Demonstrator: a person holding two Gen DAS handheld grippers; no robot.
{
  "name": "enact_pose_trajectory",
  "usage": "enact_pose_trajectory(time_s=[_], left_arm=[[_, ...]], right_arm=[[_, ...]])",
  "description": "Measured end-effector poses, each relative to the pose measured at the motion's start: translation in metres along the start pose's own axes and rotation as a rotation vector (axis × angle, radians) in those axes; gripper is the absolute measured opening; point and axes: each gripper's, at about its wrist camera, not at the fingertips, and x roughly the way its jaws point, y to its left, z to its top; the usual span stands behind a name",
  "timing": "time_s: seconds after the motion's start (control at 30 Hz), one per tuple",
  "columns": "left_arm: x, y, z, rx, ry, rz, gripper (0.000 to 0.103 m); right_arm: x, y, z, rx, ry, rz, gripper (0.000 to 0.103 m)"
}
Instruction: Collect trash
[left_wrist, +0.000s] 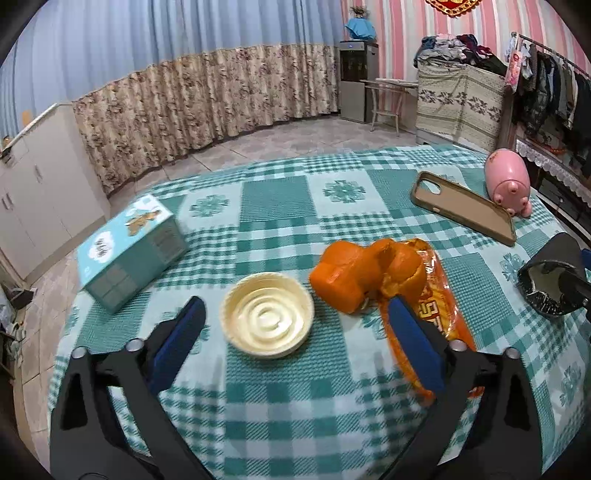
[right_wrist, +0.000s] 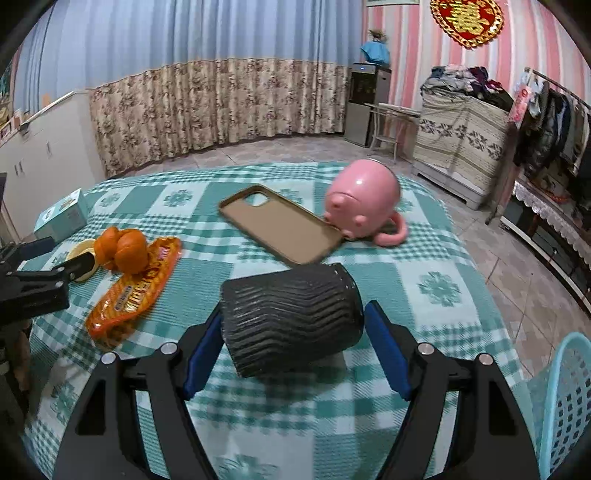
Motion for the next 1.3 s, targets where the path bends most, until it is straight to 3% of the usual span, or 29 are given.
enact_pose_trajectory(time_s=[0.27, 0.33, 0.47, 0.6, 0.73, 0.87, 1.0, 1.07, 1.1, 1.13, 1.3], left_arm=[[0.025, -0.004, 0.011, 0.012, 0.045, -0.064, 0.072], [0.027, -0.007, 0.011, 0.019, 0.054, -0.088, 0.057], [0.025, -0.021, 0.006, 0.083, 0.058, -0.085, 0.041], [0.018, -0.028, 0.004, 0.09, 0.062, -0.106, 0.012], [0.005, -0.031, 0.002, 0.086, 0.049, -0.118, 0.001], [0.002, -0.037, 0.004, 0.114, 0.046, -0.089, 0.001], [0.008, -0.029, 0.007, 0.078, 0.057, -0.077, 0.004], [0.01, -0.026, 0.009, 0.082, 0.049, -0.06, 0.026], [0.012, -0.024, 0.01, 0.085, 0.045, -0.049, 0.043], [0.015, -0.022, 0.01, 0.09, 0.041, -0.033, 0.051], [0.033, -0.016, 0.018, 0.087, 0.065, -0.066, 0.052]], right_arm=[[-0.001, -0.021, -0.001, 0.056, 0.002, 0.006, 0.074], [0.0, -0.024, 0.0, 0.066, 0.004, 0.011, 0.074], [0.0, -0.029, 0.0, 0.071, 0.002, 0.005, 0.074], [-0.004, -0.039, -0.001, 0.09, -0.005, 0.001, 0.074], [-0.011, -0.049, 0.0, 0.11, -0.019, -0.008, 0.073], [-0.021, -0.063, -0.003, 0.138, -0.028, -0.013, 0.073], [-0.028, -0.074, -0.006, 0.155, -0.037, -0.021, 0.073], [-0.03, -0.078, -0.007, 0.161, -0.037, -0.02, 0.073], [-0.03, -0.08, -0.007, 0.163, -0.037, -0.022, 0.073], [-0.029, -0.082, -0.007, 0.165, -0.037, -0.022, 0.073], [-0.025, -0.086, -0.008, 0.17, -0.031, -0.024, 0.073]])
